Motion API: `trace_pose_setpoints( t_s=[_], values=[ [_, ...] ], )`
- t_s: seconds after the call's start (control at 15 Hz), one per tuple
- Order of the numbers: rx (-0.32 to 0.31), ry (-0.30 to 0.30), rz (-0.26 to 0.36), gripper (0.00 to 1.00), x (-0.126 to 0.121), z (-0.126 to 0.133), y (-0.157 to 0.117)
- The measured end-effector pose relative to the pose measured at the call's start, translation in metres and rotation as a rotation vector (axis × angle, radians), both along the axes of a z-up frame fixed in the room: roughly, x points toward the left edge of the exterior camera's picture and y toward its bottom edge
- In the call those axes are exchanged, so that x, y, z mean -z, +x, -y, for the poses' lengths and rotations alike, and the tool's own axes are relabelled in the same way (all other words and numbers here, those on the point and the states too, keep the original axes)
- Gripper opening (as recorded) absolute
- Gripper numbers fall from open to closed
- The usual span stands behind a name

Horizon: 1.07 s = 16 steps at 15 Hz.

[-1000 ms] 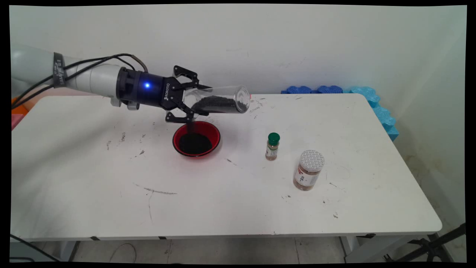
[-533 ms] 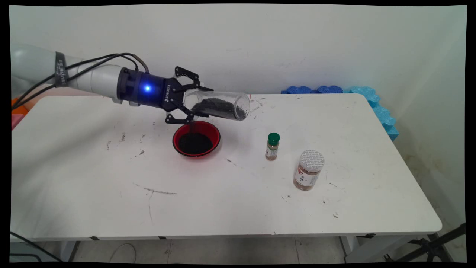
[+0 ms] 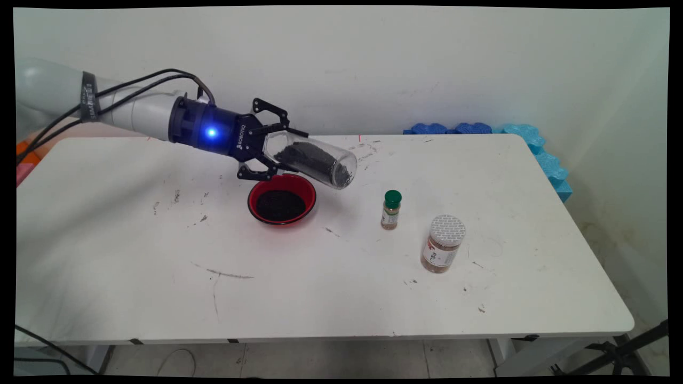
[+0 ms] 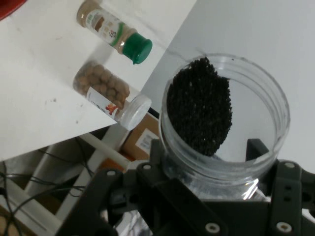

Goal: Pour the black seasoning powder in the red bowl

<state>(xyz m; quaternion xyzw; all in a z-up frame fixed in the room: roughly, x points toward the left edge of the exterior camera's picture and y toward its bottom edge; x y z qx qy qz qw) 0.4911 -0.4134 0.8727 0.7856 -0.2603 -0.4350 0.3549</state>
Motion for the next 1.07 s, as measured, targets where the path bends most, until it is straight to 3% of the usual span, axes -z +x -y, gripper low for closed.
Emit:
trace_pose_setpoints(
  t_s=[0.4,1.07],
  values=[
    [0.101,-0.174,0.062,0.0,-0.005,0.002,-0.003],
    [0.297,-0.606,0.177,0.0,-0.03,0.007,-0.009]
  ],
)
